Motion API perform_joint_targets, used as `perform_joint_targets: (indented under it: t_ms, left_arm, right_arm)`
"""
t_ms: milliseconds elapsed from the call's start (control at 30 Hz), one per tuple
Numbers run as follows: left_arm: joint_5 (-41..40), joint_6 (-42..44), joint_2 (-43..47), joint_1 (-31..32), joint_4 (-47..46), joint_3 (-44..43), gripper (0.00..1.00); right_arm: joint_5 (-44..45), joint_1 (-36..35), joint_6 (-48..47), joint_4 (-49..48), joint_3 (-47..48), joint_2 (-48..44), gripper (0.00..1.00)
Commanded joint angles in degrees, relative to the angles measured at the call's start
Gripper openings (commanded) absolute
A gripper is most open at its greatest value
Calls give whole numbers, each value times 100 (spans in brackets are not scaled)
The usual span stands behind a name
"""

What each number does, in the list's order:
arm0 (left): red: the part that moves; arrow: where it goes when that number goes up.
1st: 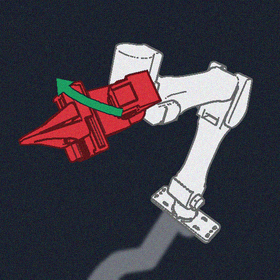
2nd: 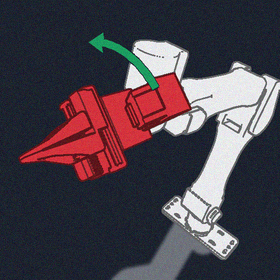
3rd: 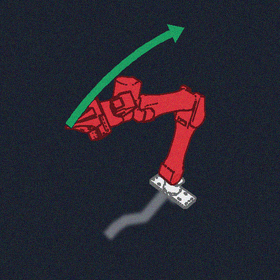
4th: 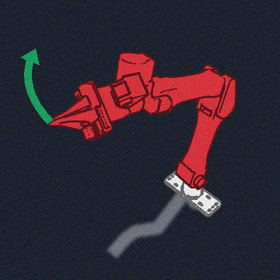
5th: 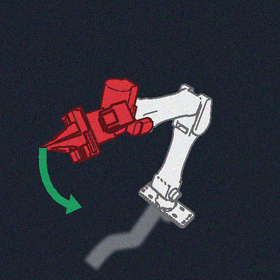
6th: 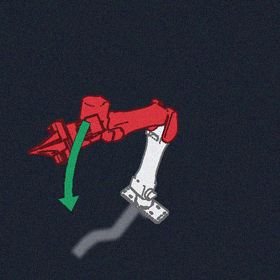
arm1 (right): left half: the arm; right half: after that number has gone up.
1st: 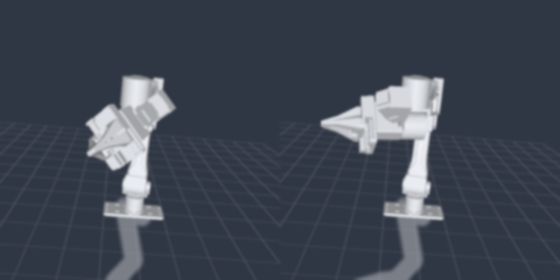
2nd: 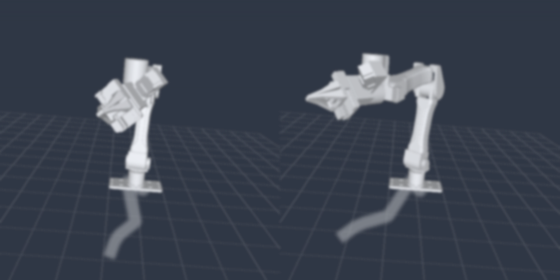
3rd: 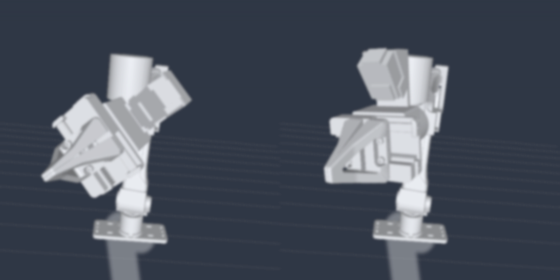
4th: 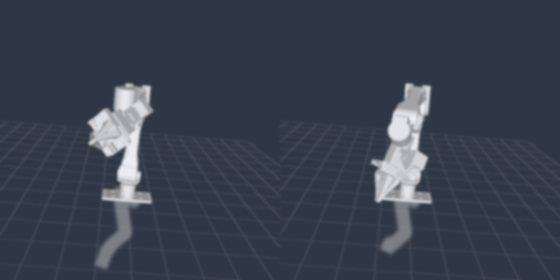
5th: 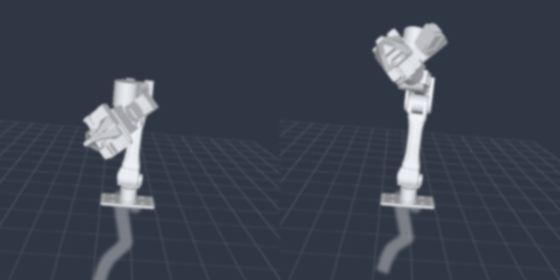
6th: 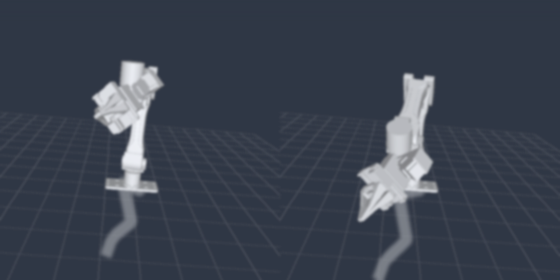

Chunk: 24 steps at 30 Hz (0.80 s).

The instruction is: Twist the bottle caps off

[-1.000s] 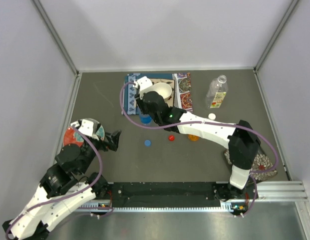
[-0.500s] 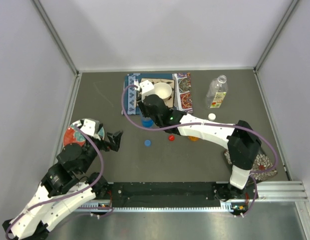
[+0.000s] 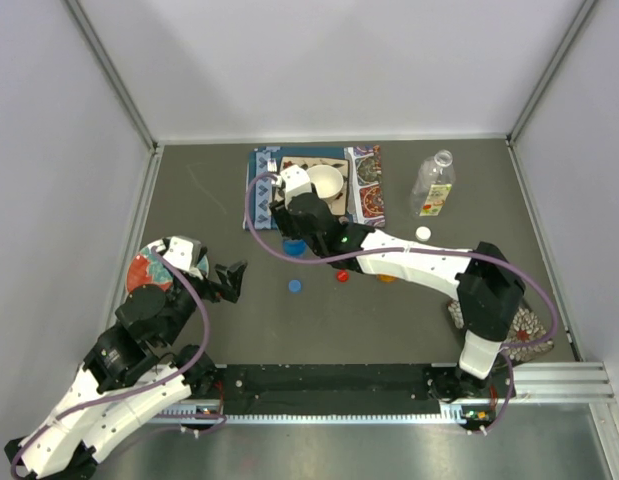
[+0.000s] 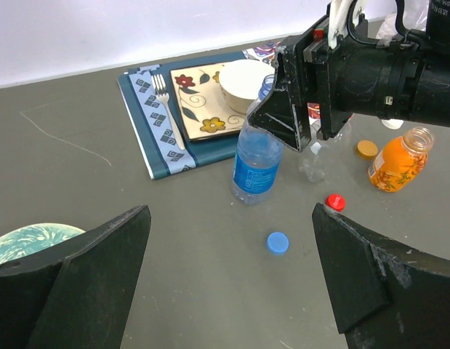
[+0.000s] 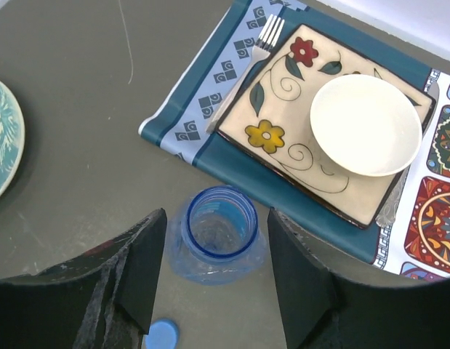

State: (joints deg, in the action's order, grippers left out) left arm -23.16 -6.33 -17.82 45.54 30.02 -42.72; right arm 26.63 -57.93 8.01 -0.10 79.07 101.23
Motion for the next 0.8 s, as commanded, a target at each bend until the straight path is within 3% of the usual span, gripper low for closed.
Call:
perform_joint_targets:
  t_ms: [0,767]
  left_arm:
    - [75,-97,-63,-1,-260,9,98]
    - [83,-158,-46,-1,-251,9,98]
  right_arm:
    - [17,-69,25,-17,-5,-314,59]
    - [44,-227,-80,-8,117,-499,76]
